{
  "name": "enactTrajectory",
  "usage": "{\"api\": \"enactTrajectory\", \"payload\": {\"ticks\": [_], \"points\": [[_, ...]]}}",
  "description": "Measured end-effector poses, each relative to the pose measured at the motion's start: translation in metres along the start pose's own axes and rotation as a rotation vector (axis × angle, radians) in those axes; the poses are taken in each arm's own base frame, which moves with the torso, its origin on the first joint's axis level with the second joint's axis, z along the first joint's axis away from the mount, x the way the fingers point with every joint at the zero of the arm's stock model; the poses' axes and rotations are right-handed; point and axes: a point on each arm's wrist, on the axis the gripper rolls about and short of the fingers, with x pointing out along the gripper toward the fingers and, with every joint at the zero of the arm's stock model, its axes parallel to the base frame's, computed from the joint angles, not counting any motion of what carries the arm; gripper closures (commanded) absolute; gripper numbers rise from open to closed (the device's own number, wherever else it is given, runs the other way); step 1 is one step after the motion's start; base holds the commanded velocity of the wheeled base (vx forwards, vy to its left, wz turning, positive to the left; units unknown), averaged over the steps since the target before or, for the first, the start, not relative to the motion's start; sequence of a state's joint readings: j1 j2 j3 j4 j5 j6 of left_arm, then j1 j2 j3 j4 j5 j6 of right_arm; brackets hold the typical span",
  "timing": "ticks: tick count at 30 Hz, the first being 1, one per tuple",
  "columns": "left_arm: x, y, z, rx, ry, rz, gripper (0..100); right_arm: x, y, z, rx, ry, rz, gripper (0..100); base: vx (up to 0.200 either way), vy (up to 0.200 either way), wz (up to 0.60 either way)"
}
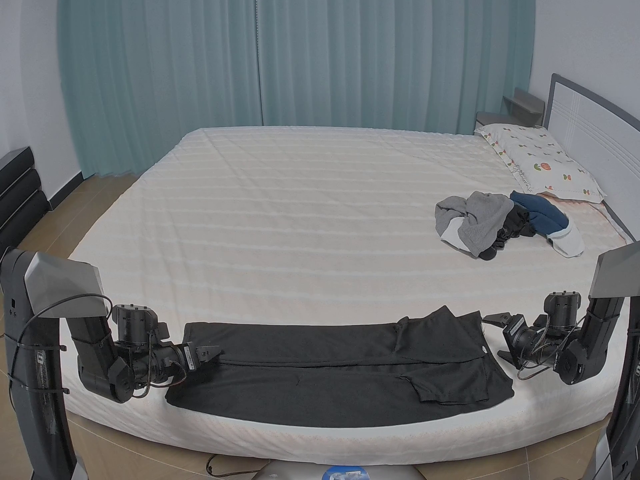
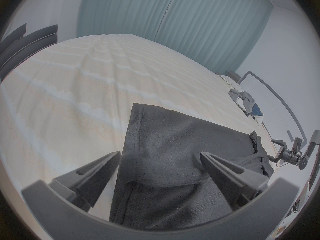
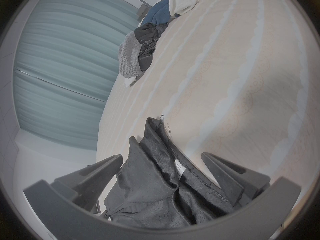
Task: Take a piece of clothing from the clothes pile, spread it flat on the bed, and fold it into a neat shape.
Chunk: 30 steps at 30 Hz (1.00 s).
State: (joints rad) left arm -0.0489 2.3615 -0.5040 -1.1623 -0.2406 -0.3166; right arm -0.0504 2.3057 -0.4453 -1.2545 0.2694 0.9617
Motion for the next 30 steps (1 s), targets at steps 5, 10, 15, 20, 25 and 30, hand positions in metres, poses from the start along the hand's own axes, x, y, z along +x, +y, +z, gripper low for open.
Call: {"api": "enactTrajectory", "payload": {"ticks": [5, 10, 15, 20, 25, 30], "points": [[0.0, 0.0, -0.002, 0.0, 0.007, 0.002, 100, 0.0, 0.0, 0.0, 0.0, -0.001, 0.001, 0, 0.0, 0.0, 0.0], [-0.002, 0.0, -0.002, -0.001, 0.007, 0.007, 100, 0.0, 0.0, 0.0, 0.0, -0.001, 0.001, 0, 0.0, 0.0, 0.0], [-0.007, -0.002, 0.001, -0.005, -0.013, 0.002, 100, 0.0, 0.0, 0.0, 0.0, -0.001, 0.001, 0, 0.0, 0.0, 0.0], [-0.012, -0.004, 0.003, -0.005, -0.023, -0.001, 100, 0.0, 0.0, 0.0, 0.0, -0.001, 0.001, 0, 0.0, 0.0, 0.0], [-0.014, -0.005, 0.003, -0.009, -0.025, -0.002, 100, 0.0, 0.0, 0.0, 0.0, -0.001, 0.001, 0, 0.0, 0.0, 0.0], [-0.014, -0.005, 0.004, -0.01, -0.027, 0.0, 100, 0.0, 0.0, 0.0, 0.0, -0.001, 0.0, 0, -0.2, 0.0, 0.0]]}}
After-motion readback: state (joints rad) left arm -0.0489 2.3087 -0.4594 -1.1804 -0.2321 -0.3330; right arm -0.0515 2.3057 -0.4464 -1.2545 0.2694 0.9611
